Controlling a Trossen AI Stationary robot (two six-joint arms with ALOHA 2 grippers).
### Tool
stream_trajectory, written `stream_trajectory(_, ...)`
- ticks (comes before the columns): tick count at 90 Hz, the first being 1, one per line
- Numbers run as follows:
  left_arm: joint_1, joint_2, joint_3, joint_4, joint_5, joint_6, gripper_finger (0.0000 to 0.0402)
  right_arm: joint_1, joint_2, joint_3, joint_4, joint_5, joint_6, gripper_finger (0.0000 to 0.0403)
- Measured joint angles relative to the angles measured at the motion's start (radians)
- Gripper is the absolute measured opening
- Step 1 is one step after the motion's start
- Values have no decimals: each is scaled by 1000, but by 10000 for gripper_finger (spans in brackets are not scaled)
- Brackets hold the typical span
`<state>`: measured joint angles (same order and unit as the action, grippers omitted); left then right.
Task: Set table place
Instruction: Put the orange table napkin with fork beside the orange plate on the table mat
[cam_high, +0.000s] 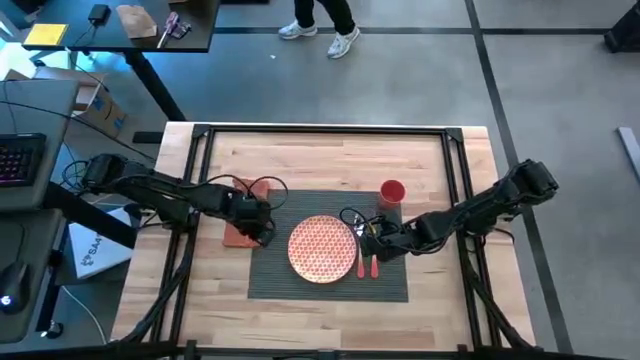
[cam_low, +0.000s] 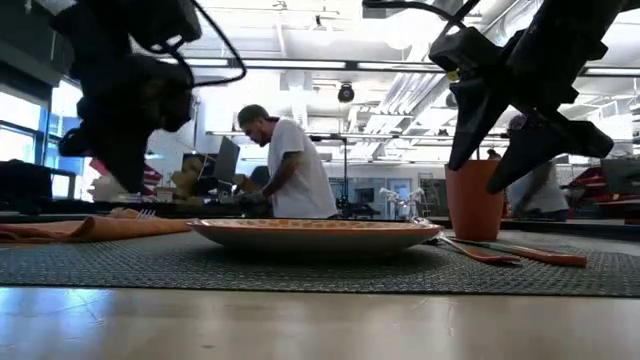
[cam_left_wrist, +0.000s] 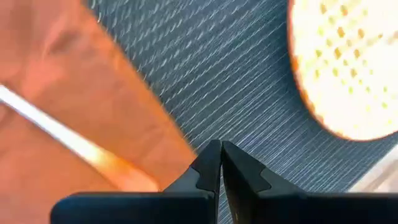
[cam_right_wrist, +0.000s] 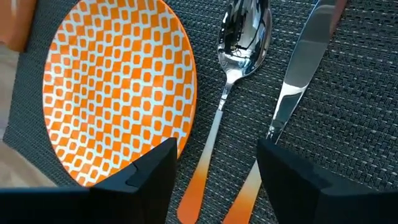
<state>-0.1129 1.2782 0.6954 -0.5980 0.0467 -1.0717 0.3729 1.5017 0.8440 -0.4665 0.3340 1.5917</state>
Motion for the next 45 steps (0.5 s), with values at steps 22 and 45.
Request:
stream_trajectory(22, 36, 5, 1, -65, 63, 53, 85, 0, 0, 0, 0, 0, -7, 204)
stream_trajectory(45, 41, 156, 1, -62, 100, 52, 149, 0, 0, 0, 1, 0, -30, 204)
